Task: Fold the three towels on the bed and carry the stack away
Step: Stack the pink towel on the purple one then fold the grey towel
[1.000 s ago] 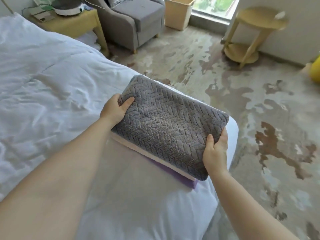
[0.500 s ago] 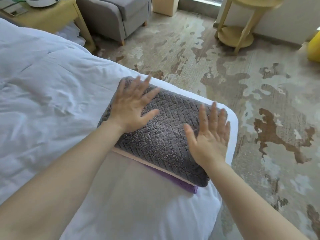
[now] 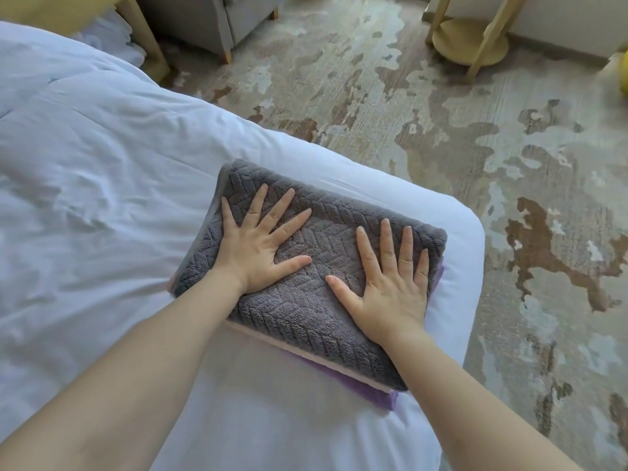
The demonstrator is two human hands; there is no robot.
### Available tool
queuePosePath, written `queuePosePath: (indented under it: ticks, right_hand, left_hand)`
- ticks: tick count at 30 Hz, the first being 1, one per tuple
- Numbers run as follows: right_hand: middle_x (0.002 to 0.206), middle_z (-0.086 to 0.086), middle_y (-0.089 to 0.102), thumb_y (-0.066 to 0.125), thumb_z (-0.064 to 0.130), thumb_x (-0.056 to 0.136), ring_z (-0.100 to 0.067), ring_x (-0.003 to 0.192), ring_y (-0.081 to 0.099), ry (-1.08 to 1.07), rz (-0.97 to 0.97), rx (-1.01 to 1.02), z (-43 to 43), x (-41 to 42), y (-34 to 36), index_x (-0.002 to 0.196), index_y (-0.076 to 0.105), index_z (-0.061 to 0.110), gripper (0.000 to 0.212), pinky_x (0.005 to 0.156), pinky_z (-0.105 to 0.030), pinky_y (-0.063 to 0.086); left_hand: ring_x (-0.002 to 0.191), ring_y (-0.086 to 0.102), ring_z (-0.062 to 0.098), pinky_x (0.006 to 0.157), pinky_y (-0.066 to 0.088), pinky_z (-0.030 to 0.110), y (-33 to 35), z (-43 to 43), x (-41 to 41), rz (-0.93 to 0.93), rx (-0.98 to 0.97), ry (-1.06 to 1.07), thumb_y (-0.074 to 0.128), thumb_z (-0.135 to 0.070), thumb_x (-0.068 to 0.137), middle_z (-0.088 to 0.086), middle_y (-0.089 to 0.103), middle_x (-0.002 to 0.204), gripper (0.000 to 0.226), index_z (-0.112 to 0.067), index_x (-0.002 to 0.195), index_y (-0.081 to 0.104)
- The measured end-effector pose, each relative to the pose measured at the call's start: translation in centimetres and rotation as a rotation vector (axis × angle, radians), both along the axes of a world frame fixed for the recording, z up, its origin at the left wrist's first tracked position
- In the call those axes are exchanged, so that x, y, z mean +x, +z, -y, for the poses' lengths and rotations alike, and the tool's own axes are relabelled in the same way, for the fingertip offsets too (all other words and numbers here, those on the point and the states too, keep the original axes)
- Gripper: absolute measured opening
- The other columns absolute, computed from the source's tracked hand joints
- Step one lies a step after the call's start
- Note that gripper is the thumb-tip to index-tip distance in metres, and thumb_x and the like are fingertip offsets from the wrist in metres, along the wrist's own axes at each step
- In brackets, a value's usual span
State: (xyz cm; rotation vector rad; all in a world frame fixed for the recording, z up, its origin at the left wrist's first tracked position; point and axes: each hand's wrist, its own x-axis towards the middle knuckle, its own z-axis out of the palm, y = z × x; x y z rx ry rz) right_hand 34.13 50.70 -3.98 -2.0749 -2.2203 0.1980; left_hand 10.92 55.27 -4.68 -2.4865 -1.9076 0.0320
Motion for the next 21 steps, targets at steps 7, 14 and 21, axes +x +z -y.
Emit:
queuePosePath:
  ticks: [7,14,21]
  right_hand:
    - [0.159,0.007,-0.010,0.014,0.086,0.076,-0.024,0.146,-0.012,-0.014,0.012,0.004,-0.3,-0.1,-1.7,0.148,-0.002,0.043,0.085,0.115,-0.047,-0.012]
    - [0.156,0.014,-0.020,0.008,0.082,0.079,-0.016,0.143,-0.024,-0.011,-0.040,-0.058,-0.3,0.2,-1.3,0.144,-0.012,0.048,0.076,0.113,-0.042,-0.020]
    - [0.149,0.017,-0.031,0.011,0.080,0.078,-0.003,0.139,-0.030,-0.226,-0.327,-0.061,1.5,1.5,1.6,0.146,-0.019,0.035,0.087,0.113,-0.032,-0.022]
  left_hand:
    - [0.147,-0.011,0.021,0.105,-0.001,0.074,-1.6,-0.8,0.0,0.022,0.003,-0.021,-0.001,-0.085,0.075,-0.017,-0.014,0.157,0.073,-0.057,0.140,-0.016]
    - [0.147,-0.015,0.019,0.105,-0.004,0.073,-1.5,-0.9,0.0,0.000,-0.039,-0.019,-0.005,-0.085,0.073,-0.019,-0.022,0.155,0.072,-0.058,0.138,-0.020]
    - [0.146,-0.017,0.017,0.115,-0.009,0.055,2.6,0.5,-1.7,0.229,0.038,0.105,0.023,-0.078,0.080,-0.014,-0.020,0.157,0.075,-0.053,0.145,-0.006]
